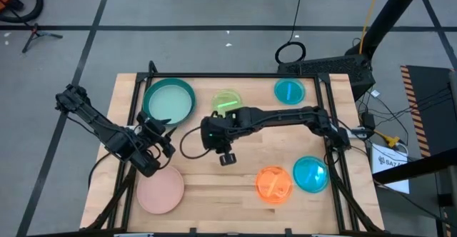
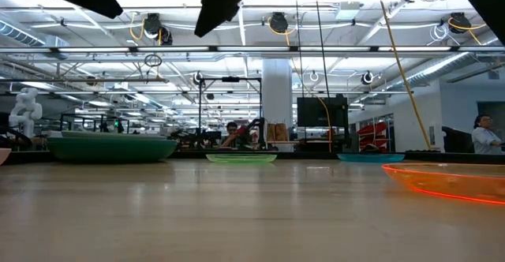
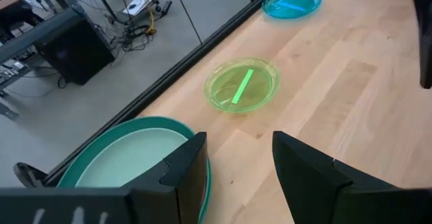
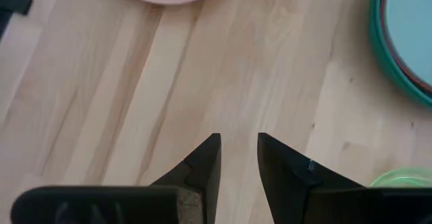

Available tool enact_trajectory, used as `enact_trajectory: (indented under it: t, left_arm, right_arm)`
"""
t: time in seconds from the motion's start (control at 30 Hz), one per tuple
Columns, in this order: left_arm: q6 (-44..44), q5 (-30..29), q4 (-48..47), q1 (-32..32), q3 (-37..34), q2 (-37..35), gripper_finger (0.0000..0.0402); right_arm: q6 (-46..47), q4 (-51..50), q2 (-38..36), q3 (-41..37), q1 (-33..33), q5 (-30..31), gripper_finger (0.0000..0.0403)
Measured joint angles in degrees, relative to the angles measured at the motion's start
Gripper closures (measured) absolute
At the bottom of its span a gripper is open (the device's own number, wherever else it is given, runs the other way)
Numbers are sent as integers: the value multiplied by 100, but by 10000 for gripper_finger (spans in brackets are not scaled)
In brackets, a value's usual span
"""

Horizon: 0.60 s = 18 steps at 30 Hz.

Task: Stack plastic plates
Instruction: Stack the pink plate on top of the blue plate

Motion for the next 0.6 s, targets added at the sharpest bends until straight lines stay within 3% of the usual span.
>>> enact_trajectory:
  t: [0.17,0.43,0.6]
  left_arm:
    - [-9,9,3,0,0,0,227]
    - [6,-5,14,1,0,9,227]
    - [-52,-14,57,49,0,9,227]
  right_arm:
    - [70,867,-647,-1396,187,177,313]
    - [335,4578,-3046,-5853,260,774,313]
    - [356,6489,-4393,-7526,282,776,313]
